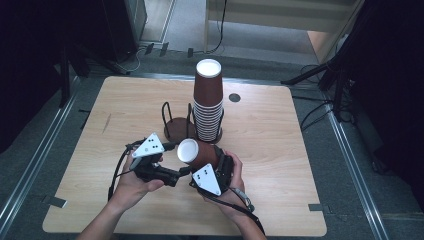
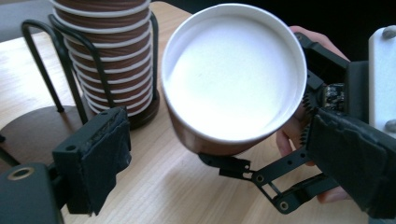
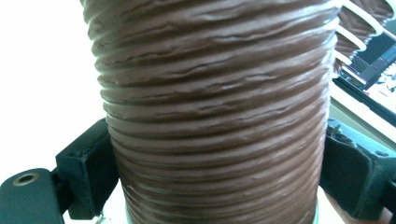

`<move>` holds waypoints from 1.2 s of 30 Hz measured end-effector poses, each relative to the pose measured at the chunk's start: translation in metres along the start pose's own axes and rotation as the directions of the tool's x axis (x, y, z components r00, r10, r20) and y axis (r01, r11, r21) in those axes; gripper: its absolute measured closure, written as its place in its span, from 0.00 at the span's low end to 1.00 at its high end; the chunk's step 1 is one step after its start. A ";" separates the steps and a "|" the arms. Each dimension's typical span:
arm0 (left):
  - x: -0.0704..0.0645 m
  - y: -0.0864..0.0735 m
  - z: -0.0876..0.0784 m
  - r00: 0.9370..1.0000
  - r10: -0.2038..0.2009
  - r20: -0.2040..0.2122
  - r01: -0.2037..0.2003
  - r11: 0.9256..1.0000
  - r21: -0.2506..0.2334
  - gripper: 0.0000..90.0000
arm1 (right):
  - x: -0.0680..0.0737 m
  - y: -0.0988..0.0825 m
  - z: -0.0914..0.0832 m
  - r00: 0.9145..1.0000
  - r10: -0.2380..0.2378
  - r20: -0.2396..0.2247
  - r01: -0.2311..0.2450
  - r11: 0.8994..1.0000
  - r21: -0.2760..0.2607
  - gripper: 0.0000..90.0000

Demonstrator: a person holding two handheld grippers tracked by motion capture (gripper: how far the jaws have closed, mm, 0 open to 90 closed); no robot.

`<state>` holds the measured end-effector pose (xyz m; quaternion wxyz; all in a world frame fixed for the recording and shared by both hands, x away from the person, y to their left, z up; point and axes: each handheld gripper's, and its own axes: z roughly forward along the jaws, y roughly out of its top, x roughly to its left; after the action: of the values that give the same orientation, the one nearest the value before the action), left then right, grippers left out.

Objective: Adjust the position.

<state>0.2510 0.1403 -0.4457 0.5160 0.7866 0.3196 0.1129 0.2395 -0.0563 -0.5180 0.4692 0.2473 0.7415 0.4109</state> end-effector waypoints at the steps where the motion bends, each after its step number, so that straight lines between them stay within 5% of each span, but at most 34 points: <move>1: 0.000 0.000 0.000 1.000 0.001 0.003 -0.001 1.000 0.004 0.08 | 0.001 0.000 0.000 1.000 -0.005 -0.003 0.005 1.000 -0.004 0.11; 21: -0.002 0.001 0.003 1.000 -0.001 0.000 0.001 0.999 0.050 0.18 | 0.013 0.002 -0.004 0.995 -0.069 -0.072 0.066 0.997 -0.042 0.11; 36: -0.003 0.000 -0.001 1.000 0.011 0.019 -0.012 1.000 0.025 0.26 | 0.011 0.006 -0.006 0.994 -0.026 -0.102 0.023 0.999 -0.032 0.07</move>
<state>0.2486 0.1393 -0.4449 0.5083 0.7960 0.3117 0.1045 0.2287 -0.0471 -0.5174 0.4392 0.2096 0.7612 0.4288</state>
